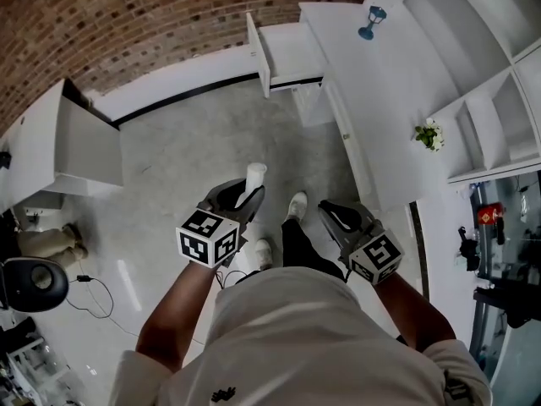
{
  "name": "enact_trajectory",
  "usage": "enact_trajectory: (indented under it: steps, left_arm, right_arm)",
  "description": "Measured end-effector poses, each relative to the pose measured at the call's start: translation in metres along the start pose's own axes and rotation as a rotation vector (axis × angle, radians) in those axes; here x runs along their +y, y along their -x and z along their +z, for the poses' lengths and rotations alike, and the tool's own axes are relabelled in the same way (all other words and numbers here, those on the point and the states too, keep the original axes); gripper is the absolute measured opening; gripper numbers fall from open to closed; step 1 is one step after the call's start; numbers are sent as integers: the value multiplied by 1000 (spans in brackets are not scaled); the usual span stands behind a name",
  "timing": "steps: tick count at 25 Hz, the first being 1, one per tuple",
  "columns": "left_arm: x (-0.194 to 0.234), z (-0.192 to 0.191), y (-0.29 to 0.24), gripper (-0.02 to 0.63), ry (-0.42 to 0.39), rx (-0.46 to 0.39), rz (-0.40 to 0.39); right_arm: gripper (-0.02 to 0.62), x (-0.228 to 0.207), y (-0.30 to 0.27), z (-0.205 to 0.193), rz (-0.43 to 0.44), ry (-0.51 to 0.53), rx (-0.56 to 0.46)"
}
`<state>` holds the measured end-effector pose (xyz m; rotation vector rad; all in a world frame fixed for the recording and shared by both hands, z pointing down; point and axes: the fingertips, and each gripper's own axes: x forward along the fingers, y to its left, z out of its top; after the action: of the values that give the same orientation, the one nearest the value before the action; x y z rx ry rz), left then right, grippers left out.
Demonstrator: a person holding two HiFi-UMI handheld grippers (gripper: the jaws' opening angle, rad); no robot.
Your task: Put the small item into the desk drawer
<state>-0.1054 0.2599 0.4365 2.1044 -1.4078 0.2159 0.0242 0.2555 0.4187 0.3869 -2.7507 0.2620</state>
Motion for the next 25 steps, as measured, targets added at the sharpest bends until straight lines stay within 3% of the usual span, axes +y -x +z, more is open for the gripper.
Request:
enact_trajectory:
  steps: [14, 25]
  left_arm:
    - [72, 111, -167, 132, -9, 39, 70]
    - [109, 162, -285, 132, -52, 90, 97]
  right_arm:
    - [38, -176, -55, 41, 53, 26, 11]
    - [41, -282, -50, 35, -7, -41, -18]
